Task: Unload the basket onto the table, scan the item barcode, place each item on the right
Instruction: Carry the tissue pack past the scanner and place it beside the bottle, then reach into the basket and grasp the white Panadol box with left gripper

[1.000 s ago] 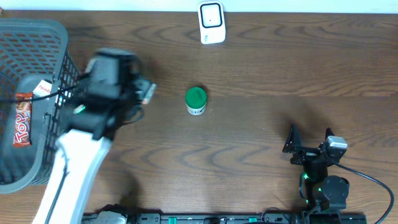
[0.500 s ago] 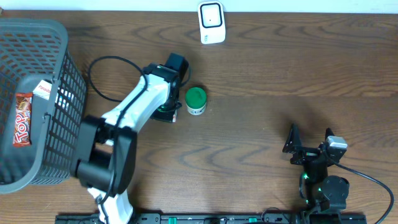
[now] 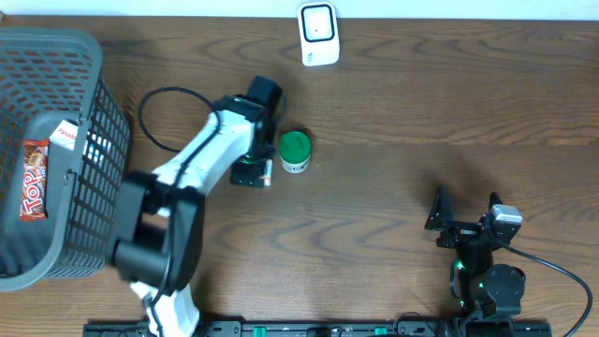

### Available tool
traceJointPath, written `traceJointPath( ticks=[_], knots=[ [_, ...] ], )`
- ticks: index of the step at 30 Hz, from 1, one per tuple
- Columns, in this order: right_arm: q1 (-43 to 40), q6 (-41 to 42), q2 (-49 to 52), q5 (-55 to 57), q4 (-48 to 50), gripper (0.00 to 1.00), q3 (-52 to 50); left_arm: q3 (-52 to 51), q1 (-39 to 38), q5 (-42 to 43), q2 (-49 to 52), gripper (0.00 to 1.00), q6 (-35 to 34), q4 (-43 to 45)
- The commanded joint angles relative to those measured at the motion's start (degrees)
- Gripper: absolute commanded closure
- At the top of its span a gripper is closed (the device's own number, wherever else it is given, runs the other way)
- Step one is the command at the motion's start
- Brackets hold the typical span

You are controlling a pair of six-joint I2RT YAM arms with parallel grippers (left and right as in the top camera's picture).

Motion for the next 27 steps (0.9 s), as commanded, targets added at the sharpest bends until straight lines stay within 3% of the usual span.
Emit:
traceJointPath(
  ticks=[1, 4, 8, 13, 16, 22, 27],
  knots=[
    [0.72, 0.61, -0.26, 0.50, -0.17, 0.01, -0.07, 3.80, 4.11, -2.08, -11.91, 0.02, 18.78, 3.39],
    [0.72, 0.61, -0.26, 0.50, -0.17, 0.01, -0.07, 5.20, 8.28, -2.34, -21.73, 0.02, 37.03, 10.32],
    [0.72, 0.61, -0.26, 0.50, -0.17, 0.01, -0.07, 6.78, 15.13, -1.97, -32.70, 0.02, 50.07, 14.16],
    [0.72, 0.61, -0.26, 0.50, -0.17, 0.01, -0.07, 8.55, 28.17, -2.01, -42.82, 0.02, 58.88, 13.99],
    [0.72, 0.61, -0.26, 0.50, -0.17, 0.01, -0.07, 8.59, 37.81, -2.14, -44.02, 0.02, 60.00, 12.17],
    [0.72, 0.61, -0.26, 0.50, -0.17, 0.01, -0.07, 8.57, 53.44, 2.95, -35.93, 0.02, 62.18, 4.74],
    [0.72, 0.61, -0.26, 0.50, -0.17, 0.01, -0.07, 8.59, 58.21, 2.97, -26.16, 0.02, 67.93, 4.07]
  ],
)
